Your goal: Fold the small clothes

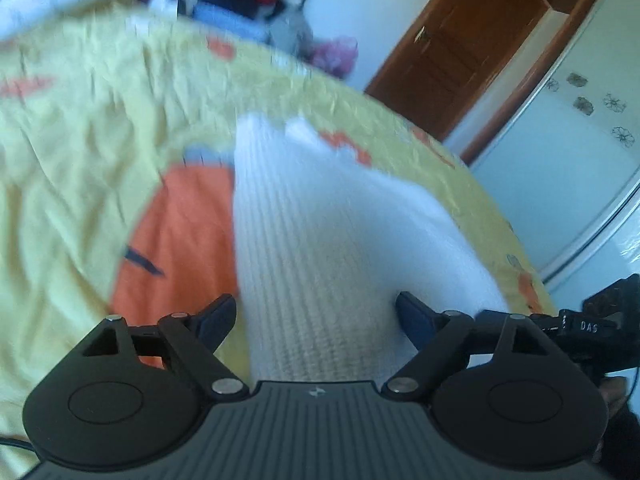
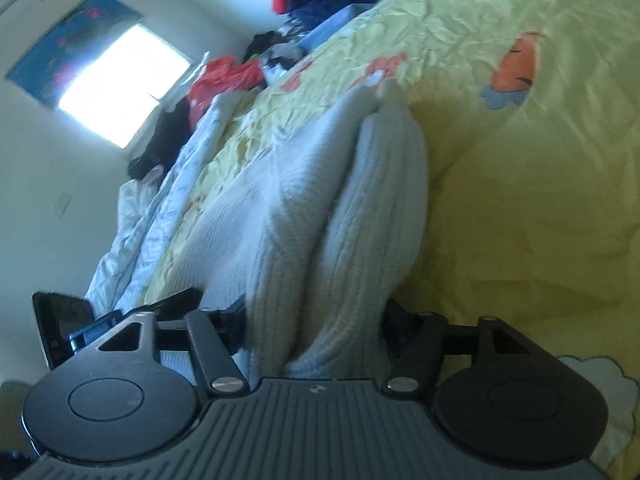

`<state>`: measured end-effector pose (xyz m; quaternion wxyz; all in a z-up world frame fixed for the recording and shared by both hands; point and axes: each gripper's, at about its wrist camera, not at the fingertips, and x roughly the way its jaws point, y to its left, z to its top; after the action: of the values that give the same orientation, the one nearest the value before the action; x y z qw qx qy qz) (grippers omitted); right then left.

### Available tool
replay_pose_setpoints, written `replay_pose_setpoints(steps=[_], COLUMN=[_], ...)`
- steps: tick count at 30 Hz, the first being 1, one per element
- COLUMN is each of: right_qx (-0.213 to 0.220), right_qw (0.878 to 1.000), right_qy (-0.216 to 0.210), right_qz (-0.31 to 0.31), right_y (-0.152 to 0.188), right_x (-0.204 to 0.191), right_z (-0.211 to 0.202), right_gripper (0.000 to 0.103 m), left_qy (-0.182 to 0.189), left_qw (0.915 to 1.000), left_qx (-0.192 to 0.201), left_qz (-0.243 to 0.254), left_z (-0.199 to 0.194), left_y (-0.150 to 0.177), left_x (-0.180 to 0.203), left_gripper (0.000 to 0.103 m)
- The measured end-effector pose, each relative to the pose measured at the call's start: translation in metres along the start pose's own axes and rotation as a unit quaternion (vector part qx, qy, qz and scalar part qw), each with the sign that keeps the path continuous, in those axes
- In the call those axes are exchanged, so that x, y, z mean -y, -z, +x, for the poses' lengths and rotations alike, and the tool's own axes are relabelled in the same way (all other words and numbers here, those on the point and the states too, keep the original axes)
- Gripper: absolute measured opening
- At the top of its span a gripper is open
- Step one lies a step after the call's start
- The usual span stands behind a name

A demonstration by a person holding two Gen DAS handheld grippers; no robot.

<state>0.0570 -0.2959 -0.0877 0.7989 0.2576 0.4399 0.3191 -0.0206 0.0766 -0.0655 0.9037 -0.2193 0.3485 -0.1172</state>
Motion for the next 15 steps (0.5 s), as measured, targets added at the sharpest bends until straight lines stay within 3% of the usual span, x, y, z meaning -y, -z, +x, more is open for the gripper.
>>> replay_pose_setpoints(steps=[2,4,6,8,10,15], right_qx=[0.038,0.095,0.149,0.173,0.163,0.076], right_qw=[0.999,0.991,0.977,0.965,0.966,0.991], right_qy=[0.036,0.082,0.102,0.109,0.086,0.058], right_qz=[-0.013,-0.049,-0.112,-0.162,-0.181,-0.098], right_y=[0.002,0.007,0.01,0.001,-0.02,-0.095], right_x=[-0.012,-0.031,-0.059,-0.088,-0.105,-0.092], right_z=[-0.017,-0.033,-0.041,-0.03,-0.009,0.062], right_gripper=[0.07,0.068,0.069,0.071,0.084,0.086], left_qy=[-0.039,-0.078,-0.093,-0.107,-0.125,-0.135], left_qw=[0.9969,0.9846,0.9718,0.9601,0.9553,0.9512], left_qx=[0.054,0.117,0.144,0.14,0.115,0.024], left_qz=[0.041,0.104,0.162,0.217,0.242,0.276], left_z=[-0.024,-0.046,-0.048,-0.03,-0.003,0.059], left_y=[-0.001,0.001,0.001,-0.003,-0.015,-0.023], left_x=[0.013,0.034,0.057,0.08,0.093,0.098], left_gripper=[0.087,0.087,0.087,0.087,0.087,0.088])
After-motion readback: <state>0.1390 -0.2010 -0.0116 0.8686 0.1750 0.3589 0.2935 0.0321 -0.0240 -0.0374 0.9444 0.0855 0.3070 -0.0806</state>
